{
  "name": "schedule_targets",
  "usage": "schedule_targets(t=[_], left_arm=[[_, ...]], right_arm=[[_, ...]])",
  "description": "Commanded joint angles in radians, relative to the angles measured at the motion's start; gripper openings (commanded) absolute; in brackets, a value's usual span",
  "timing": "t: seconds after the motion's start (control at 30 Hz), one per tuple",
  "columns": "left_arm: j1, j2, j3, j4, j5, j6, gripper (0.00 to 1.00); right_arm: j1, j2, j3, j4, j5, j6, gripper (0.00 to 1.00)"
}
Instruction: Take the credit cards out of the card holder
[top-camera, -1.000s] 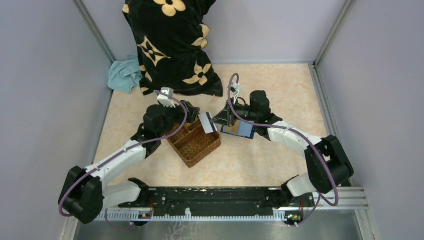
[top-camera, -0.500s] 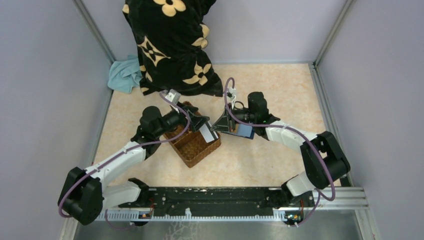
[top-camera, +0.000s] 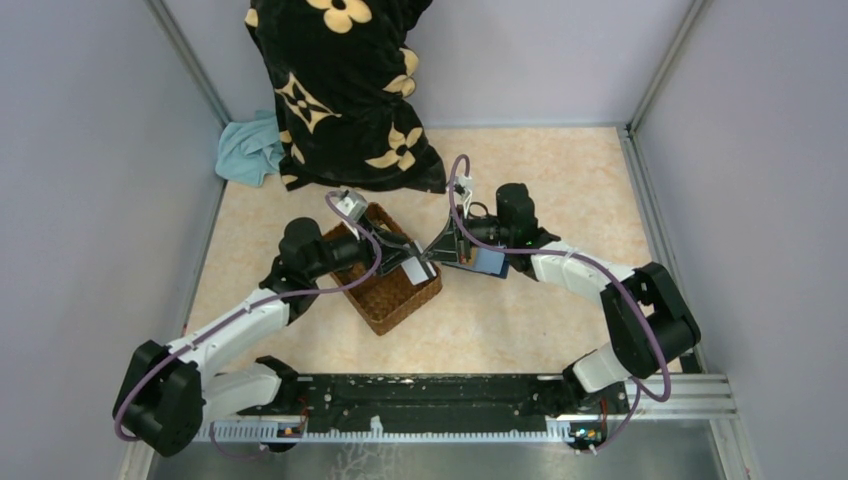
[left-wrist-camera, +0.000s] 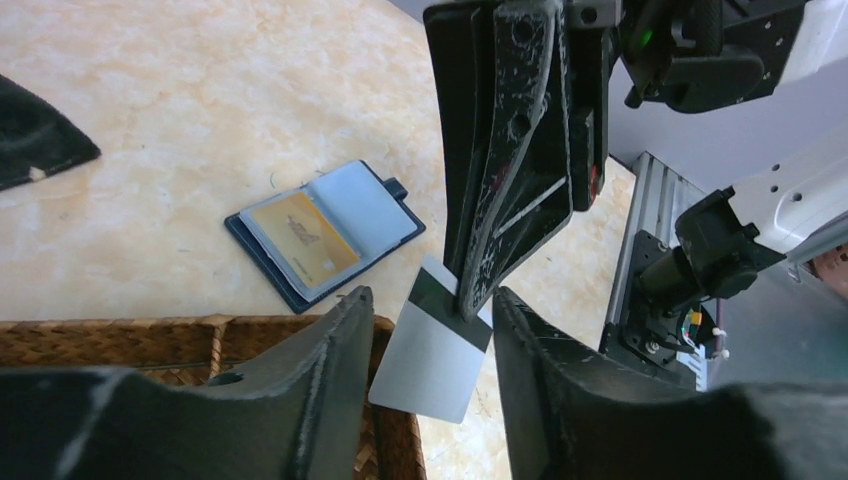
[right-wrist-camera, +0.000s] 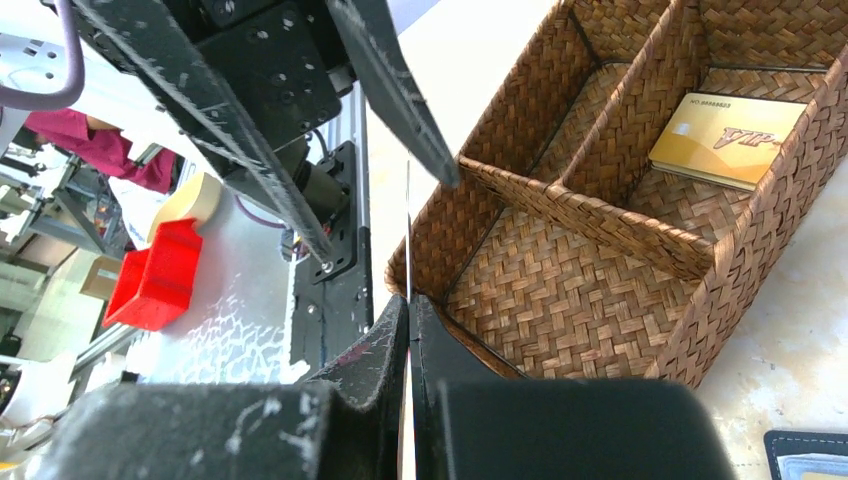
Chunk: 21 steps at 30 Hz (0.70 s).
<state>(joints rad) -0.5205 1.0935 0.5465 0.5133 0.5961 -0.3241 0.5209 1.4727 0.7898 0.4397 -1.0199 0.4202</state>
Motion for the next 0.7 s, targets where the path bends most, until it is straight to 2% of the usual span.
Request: schedule_targets(t=[0.0,0.4,0.5,0.67], left_arm=[[0.006,-0.015,-0.035,0.028,0.054,-0.004,0.52],[0.007,0.037,-0.021,0.083,0.243,-0.014,0.46],[0.006,0.039,-0.019,0.079,0.246,-0.013,0.32],[0.007,0.054,-0.012,0.083,0.238,-0.016,0.01]], right_arm=[[0.004,-0.038,0.012,0.076,-0.027,-0.005,0.0],[0.004,-0.041,0.006,0.089,-0.069,0.0,0.0],[0.004,-0.041,0.008,0.091,-0.077,0.0,0.0],[0.004,-0.037,0.014,0.092,-0.085,0.003,0.0]])
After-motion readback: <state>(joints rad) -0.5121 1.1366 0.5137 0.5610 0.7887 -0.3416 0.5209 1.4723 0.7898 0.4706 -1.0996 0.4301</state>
